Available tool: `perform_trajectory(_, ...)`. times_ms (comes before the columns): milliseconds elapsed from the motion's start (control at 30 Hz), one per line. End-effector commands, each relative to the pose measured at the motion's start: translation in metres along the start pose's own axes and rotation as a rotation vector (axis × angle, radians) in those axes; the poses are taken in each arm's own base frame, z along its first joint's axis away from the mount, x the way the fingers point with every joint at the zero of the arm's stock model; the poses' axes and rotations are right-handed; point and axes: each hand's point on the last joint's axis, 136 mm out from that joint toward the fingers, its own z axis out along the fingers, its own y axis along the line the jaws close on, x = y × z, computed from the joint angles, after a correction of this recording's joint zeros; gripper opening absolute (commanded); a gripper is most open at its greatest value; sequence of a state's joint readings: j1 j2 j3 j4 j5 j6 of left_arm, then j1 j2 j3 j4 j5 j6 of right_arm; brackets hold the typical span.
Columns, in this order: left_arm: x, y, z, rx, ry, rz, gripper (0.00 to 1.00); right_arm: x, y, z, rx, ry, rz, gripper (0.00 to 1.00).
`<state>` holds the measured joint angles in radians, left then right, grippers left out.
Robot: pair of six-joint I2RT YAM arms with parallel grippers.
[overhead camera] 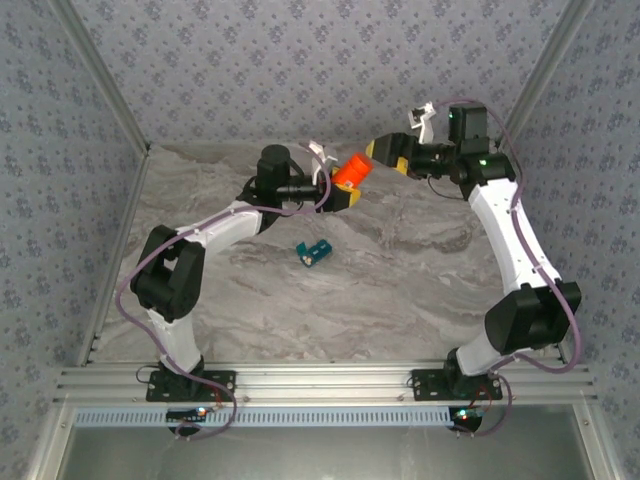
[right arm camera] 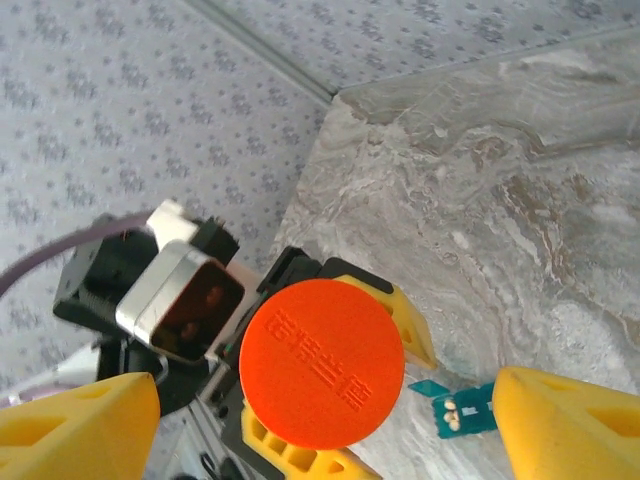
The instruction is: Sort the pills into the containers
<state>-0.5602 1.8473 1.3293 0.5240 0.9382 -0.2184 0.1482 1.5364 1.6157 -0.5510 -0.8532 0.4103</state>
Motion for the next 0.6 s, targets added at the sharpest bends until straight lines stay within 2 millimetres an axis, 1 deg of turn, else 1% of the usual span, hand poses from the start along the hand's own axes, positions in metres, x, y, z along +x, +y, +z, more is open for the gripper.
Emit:
perform_trajectory(0, -0.034, -0.025, -0.007, 0.079, -0.059, 0.064, 0.00, 0.002, 0.025, -0.007, -0.106, 0.037, -0.196, 0.88)
perform_trajectory(133, -0.035, -0.027, -0.007, 0.094, -0.053, 0.057, 0.00, 0.002, 0.028, -0.002, -0.130, 0.079, -0.212, 0.88)
perform_trajectory(333, -0.034, -0.028, -0.006, 0.098, -0.051, 0.053, 0.00, 0.003, 0.020, 0.013, -0.108, 0.119, -0.205, 0.86)
perform_trajectory(567, -0.034, -0.028, -0.006, 0.100, -0.049, 0.052, 0.00, 0.008, 0.014, 0.020, -0.101, 0.143, -0.192, 0.81)
